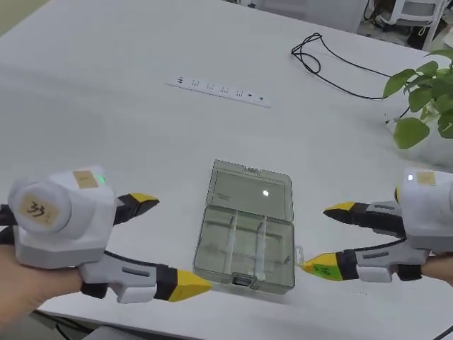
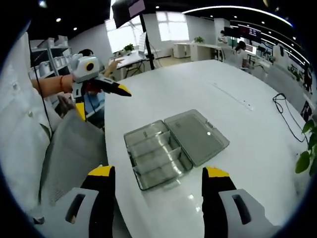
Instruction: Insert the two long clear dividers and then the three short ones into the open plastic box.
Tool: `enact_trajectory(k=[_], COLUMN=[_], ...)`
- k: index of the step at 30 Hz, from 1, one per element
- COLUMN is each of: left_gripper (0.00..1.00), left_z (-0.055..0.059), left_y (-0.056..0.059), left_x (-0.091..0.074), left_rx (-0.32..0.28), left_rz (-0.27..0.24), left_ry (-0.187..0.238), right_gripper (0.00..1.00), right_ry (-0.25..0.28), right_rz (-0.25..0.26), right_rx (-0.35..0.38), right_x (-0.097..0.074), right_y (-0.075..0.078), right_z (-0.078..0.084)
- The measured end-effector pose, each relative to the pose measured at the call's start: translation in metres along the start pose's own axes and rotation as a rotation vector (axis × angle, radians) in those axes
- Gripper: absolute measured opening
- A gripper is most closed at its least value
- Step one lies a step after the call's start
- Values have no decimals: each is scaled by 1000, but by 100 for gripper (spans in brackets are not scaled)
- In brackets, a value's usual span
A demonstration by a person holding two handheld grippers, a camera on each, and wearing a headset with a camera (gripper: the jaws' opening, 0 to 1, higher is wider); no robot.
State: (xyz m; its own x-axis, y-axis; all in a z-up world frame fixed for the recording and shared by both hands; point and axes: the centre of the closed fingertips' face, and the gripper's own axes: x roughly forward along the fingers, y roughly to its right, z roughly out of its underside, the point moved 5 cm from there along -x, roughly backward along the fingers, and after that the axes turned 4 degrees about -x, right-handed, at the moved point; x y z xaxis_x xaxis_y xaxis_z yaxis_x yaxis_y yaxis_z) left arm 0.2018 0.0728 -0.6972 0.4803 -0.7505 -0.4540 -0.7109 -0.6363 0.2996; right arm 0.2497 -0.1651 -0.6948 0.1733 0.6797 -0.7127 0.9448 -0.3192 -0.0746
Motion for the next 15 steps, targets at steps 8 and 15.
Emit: enact_trajectory(k=[8, 15], left_gripper=[96, 96], left_z=[2, 2], left_y=[-1, -2], left_x=[1, 3], left_rx=[-2, -11], left_rz=[6, 6], left_ry=[-7, -5], right_gripper=[71, 66], right_ry=[-146, -226], right_rz=[-43, -75], right_rx=[-143, -211], right_x=[4, 9], right_y=[7, 21], right_z=[30, 51])
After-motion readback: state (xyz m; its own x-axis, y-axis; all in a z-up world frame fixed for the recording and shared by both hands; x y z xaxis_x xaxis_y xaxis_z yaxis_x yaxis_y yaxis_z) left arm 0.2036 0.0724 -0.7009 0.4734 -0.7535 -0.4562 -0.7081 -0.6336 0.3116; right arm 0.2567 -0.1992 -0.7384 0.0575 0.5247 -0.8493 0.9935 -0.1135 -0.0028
